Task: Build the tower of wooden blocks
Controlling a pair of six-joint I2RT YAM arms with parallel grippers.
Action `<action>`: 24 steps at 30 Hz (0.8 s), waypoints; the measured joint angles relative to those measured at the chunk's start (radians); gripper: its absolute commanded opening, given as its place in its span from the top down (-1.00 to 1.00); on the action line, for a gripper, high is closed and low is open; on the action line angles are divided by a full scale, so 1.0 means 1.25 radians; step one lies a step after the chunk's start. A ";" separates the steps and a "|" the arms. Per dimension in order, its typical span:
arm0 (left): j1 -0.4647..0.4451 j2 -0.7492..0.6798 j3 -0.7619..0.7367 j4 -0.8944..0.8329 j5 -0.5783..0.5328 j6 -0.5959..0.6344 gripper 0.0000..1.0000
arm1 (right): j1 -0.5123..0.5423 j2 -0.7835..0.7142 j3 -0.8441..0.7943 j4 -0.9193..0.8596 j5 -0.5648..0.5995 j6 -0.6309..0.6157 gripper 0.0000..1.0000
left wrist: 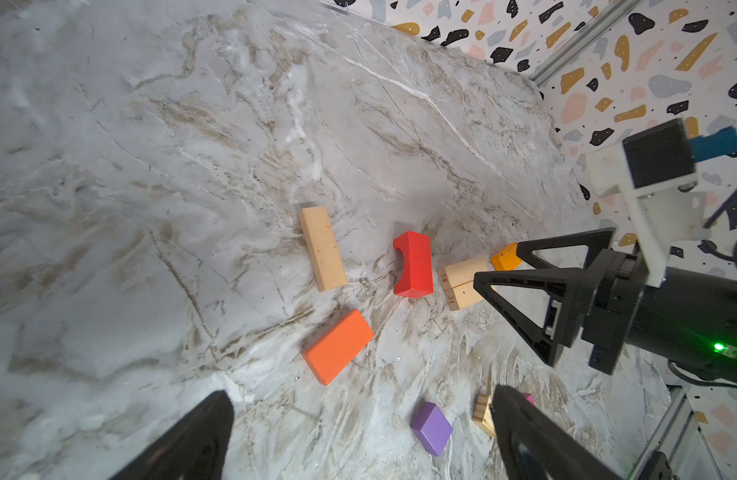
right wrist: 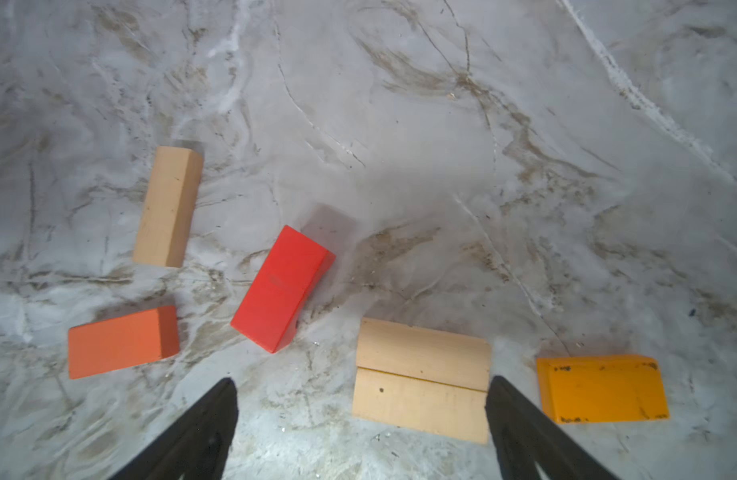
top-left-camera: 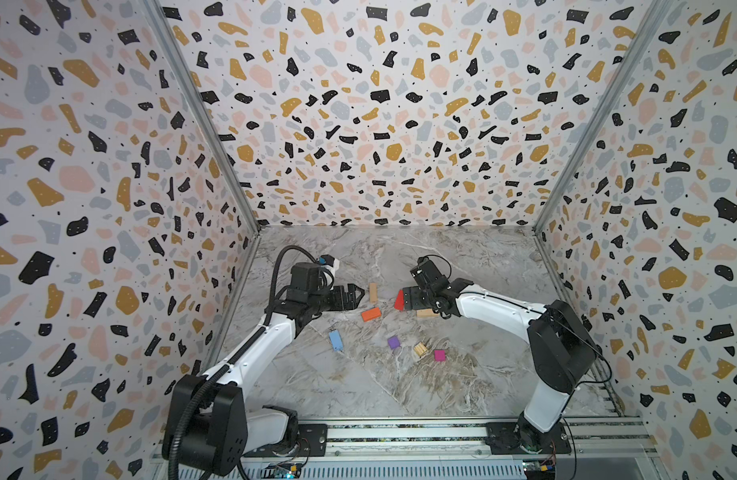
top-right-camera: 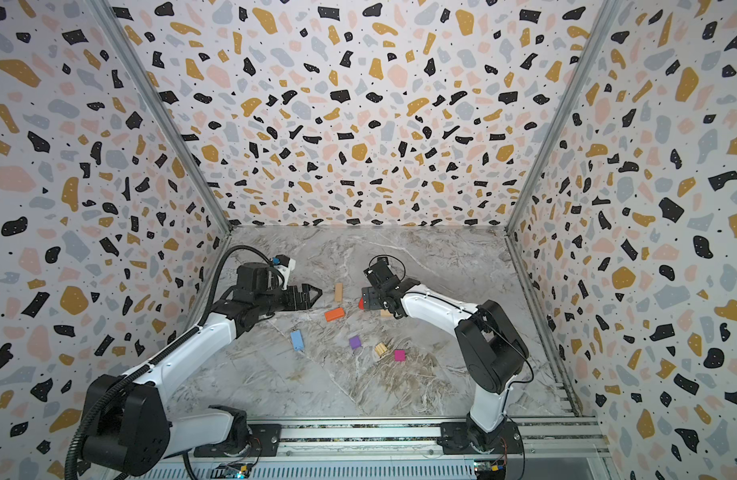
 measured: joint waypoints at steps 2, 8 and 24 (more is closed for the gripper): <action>0.000 0.008 0.000 -0.003 -0.017 0.000 -0.92 | 0.003 0.000 0.015 -0.010 -0.008 -0.006 -0.88; -0.005 0.054 0.005 -0.043 -0.094 -0.009 -0.91 | 0.003 -0.043 0.024 -0.041 -0.027 -0.022 -0.89; -0.110 0.270 0.207 -0.108 -0.225 -0.068 -0.59 | -0.033 -0.322 -0.136 -0.043 -0.196 -0.031 -0.89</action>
